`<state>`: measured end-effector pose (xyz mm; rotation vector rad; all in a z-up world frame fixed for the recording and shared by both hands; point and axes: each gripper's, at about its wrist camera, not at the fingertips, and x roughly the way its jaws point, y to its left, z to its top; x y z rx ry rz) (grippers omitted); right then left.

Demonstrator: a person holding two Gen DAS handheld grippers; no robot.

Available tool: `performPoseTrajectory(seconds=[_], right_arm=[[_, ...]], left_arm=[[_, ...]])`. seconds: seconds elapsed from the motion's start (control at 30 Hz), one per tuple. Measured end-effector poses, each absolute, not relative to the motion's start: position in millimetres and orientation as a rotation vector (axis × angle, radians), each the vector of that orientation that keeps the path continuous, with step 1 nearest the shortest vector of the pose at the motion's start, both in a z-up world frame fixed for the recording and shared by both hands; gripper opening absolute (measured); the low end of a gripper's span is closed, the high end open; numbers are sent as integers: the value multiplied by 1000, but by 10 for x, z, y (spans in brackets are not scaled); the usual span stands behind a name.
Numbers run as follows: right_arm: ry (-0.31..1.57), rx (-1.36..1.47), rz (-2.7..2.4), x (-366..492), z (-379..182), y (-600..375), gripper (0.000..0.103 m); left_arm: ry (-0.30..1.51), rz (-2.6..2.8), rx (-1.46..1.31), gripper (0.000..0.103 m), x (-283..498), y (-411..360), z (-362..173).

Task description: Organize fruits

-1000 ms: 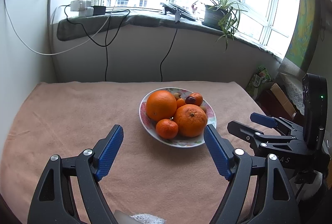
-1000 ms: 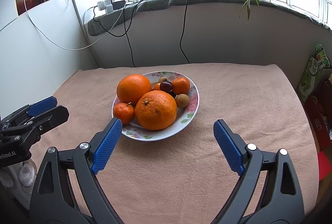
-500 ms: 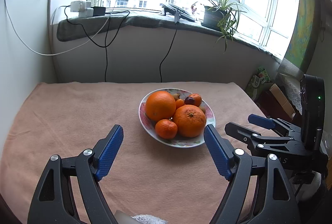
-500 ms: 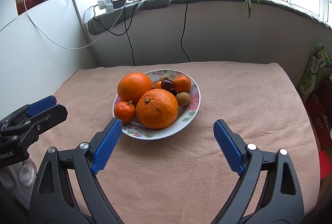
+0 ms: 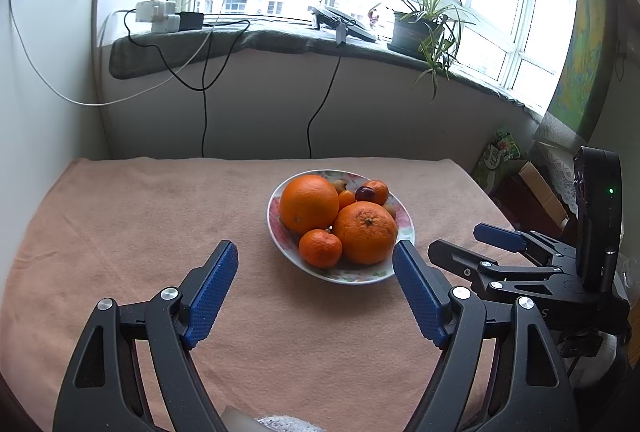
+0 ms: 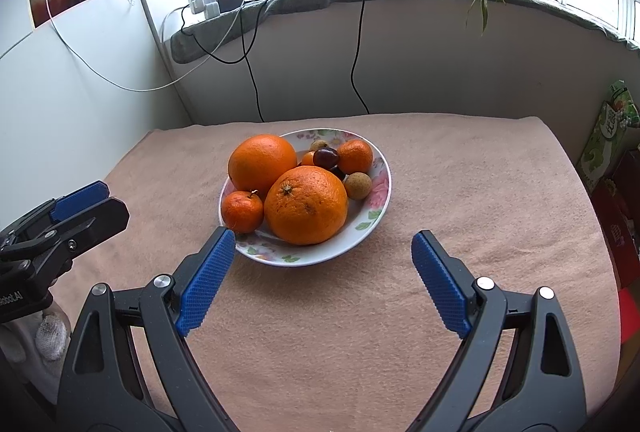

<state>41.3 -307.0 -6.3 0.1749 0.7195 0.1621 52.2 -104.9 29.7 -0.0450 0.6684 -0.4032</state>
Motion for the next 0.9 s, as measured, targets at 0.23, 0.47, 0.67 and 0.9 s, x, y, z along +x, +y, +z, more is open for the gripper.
performPoseTrajectory(seconds=[0.23,0.47,0.67,0.9], right_arm=[[723,177,162,416,-71,-3064,92],[736,182,164,425,-109,-3059,92],[743,186,167,426,-126,-3057,92],[740,185,160,426,-129,-3064,92]], left_arm=[[667,-402,-46,80,519,-1054,296],[666,-402,-47,80,519,-1055,296],[666,-401,-48,80,519,-1056,295],[662,-400,-50,80,518,-1032,282]])
